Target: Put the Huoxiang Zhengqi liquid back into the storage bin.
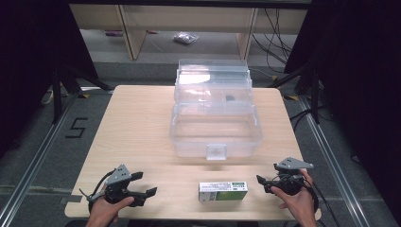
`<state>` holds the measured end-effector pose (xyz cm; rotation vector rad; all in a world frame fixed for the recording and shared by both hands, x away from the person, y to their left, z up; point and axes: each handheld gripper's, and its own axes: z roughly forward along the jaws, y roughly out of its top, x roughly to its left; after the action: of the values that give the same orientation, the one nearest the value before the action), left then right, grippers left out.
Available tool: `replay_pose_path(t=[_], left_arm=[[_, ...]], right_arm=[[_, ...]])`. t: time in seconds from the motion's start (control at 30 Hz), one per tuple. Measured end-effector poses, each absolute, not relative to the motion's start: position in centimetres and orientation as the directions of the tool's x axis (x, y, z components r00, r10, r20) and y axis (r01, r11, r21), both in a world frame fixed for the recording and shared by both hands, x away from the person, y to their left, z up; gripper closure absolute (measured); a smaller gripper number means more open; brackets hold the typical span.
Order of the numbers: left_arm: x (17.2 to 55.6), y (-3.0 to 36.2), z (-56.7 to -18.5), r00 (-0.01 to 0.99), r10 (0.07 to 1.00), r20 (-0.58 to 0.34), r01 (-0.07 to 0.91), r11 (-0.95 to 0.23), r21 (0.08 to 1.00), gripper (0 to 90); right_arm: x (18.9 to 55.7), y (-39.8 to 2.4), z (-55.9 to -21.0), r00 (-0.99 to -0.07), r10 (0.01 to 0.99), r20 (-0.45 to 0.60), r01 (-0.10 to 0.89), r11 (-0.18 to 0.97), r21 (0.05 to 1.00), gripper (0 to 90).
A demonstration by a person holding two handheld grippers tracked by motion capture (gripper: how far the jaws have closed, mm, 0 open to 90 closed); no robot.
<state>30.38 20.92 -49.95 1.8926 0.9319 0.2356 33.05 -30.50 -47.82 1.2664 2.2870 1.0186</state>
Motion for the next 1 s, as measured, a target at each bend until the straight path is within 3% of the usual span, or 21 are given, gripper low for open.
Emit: replay_pose_path(t=[0.07, 0.37, 0.67, 0.7, 1.0], left_arm=[[30.4, 20.9, -50.0, 0.686, 0.692, -0.224, 0.504, -0.23, 0.832, 14.9], [30.3, 21.0, -49.9, 0.682, 0.698, -0.219, 0.504, -0.232, 0.832, 14.9], [30.3, 21.1, -49.9, 0.68, 0.699, -0.223, 0.511, -0.232, 0.828, 14.9], [30.3, 21.0, -49.9, 0.678, 0.699, -0.227, 0.511, -0.226, 0.829, 14.9], [30.4, 21.0, -50.0, 0.679, 0.698, -0.228, 0.51, -0.224, 0.831, 14.9]], right_arm=[[33.0, -30.5, -47.8, -0.532, 0.847, 0.013, 0.586, 0.357, 0.727, 16.9], [33.0, -30.1, -46.5, -0.545, 0.837, 0.045, 0.623, 0.368, 0.69, 17.7], [33.1, -29.2, -43.8, -0.638, 0.77, 0.007, 0.573, 0.469, 0.672, 19.2], [32.8, -28.9, -43.4, -0.617, 0.786, 0.033, 0.603, 0.446, 0.661, 19.2], [32.7, -26.7, -41.2, -0.736, 0.677, 0.004, 0.498, 0.537, 0.681, 19.0]])
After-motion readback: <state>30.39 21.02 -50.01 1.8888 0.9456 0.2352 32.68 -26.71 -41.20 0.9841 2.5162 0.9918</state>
